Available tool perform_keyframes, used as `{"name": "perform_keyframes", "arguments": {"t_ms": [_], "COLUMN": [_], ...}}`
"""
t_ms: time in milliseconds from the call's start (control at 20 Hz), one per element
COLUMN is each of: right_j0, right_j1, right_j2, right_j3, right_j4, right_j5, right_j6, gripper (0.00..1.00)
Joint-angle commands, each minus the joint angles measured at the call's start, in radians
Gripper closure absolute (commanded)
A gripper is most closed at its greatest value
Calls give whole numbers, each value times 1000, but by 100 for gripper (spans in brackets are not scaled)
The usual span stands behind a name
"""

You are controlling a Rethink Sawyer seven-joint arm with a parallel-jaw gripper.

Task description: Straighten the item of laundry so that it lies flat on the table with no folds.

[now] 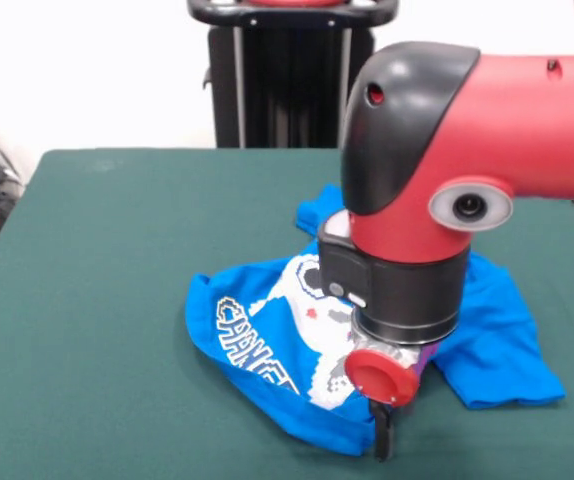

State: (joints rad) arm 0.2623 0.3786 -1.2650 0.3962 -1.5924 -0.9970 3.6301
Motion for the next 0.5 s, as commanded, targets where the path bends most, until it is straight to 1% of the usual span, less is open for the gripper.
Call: {"name": "perform_keyframes", "arguments": {"t_ms": [50,500], "right_j0": [7,18], "right_j1": [-25,-26], "right_j2": [94,84], "right_j3": [-28,-25], "right_j4": [86,97], "right_j5": [-90,-116], "right_j6": [105,95], "gripper": [0,0]}}
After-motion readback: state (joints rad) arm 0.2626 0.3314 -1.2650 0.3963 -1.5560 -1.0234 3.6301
